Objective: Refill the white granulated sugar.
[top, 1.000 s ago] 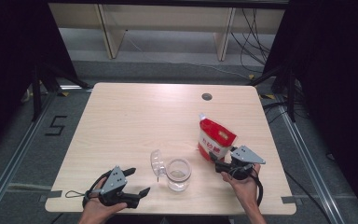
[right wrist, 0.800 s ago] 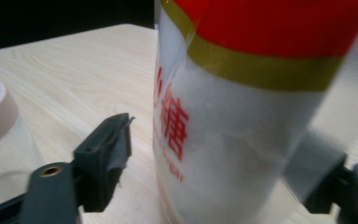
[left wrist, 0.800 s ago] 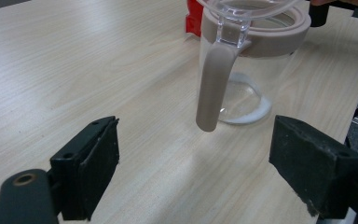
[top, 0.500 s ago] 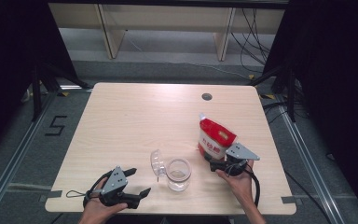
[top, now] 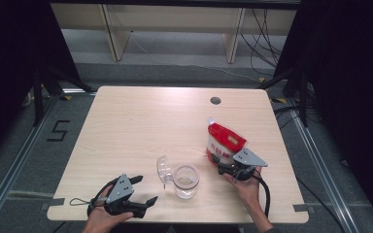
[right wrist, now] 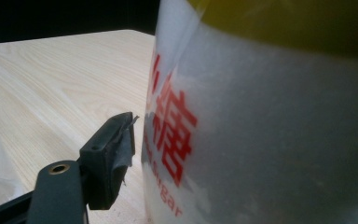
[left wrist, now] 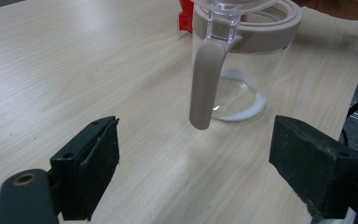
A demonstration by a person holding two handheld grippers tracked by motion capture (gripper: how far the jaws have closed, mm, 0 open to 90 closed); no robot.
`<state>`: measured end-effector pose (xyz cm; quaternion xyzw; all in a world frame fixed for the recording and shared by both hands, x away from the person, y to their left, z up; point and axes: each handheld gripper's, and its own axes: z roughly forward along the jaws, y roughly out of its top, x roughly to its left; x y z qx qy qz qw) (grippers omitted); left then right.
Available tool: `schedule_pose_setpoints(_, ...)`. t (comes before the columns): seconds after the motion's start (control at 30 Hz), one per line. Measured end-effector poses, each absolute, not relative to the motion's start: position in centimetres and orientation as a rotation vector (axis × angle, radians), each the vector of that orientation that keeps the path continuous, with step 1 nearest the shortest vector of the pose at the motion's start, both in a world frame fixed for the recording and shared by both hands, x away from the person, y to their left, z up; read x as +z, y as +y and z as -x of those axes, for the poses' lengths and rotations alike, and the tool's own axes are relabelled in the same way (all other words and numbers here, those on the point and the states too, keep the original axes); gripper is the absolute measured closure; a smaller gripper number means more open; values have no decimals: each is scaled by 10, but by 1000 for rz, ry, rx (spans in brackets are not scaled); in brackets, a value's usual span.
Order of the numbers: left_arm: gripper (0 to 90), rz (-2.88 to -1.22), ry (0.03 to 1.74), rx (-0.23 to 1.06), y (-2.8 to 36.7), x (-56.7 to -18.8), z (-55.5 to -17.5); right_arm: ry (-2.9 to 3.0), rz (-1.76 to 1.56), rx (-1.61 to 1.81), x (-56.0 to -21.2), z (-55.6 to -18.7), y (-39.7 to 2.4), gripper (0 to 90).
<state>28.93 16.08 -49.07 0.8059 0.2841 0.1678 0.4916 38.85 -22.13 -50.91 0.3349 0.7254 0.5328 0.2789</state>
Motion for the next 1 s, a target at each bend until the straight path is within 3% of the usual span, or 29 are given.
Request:
schedule_pose_setpoints(0.5,156,-1958,684,407,160,-490,-289,1920,-949,1485,-516,-395,-223,340)
schedule_pose_setpoints(1.0,156,-1963,672,396,160,-490,-289,1913,-946,1514,-516,-397,-223,339)
